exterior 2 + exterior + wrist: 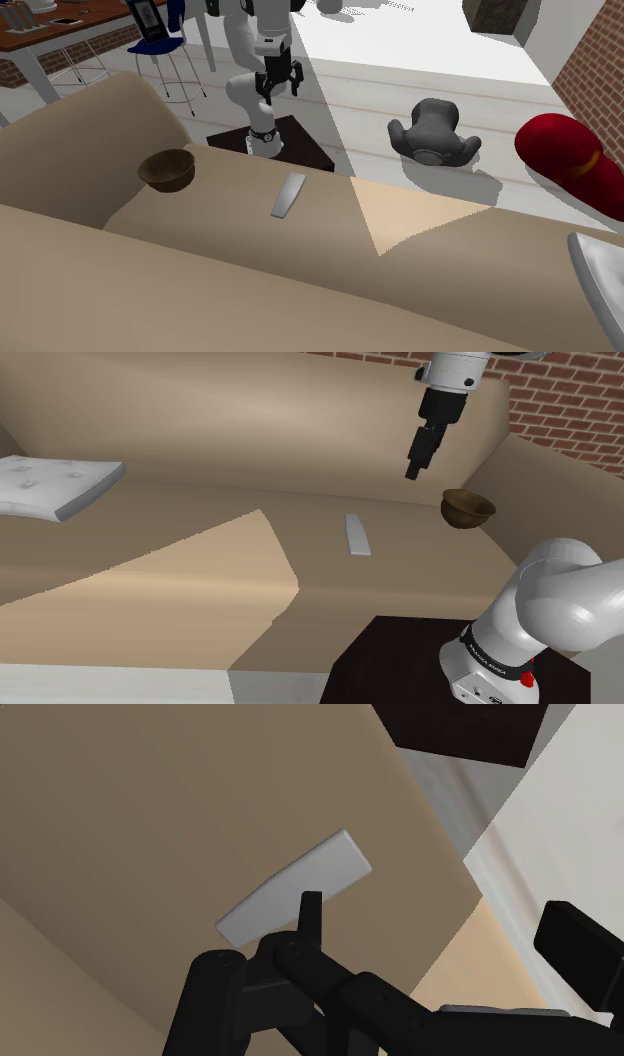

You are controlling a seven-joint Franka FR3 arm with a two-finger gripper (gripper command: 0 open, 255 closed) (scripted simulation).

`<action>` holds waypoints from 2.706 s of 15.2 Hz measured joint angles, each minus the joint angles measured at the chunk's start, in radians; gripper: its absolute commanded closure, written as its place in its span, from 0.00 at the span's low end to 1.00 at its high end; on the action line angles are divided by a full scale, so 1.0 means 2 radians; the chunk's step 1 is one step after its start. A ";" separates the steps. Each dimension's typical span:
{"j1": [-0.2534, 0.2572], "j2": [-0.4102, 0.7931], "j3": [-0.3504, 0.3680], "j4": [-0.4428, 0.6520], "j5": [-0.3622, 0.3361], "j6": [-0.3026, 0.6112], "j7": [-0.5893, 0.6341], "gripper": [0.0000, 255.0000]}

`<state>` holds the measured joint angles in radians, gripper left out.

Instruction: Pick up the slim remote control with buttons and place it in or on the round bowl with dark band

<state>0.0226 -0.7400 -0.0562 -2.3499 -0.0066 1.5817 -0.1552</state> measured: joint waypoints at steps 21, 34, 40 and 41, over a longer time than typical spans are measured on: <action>-0.097 0.261 0.057 -0.069 0.007 0.332 0.345 0.00; -0.111 0.350 0.056 -0.079 -0.005 0.432 0.405 0.00; -0.111 0.351 0.056 -0.080 -0.005 0.433 0.405 1.00; -0.111 0.351 0.056 -0.080 -0.005 0.433 0.405 1.00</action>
<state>-0.1998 -0.0382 0.0565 -2.5091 -0.0171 2.4477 0.6545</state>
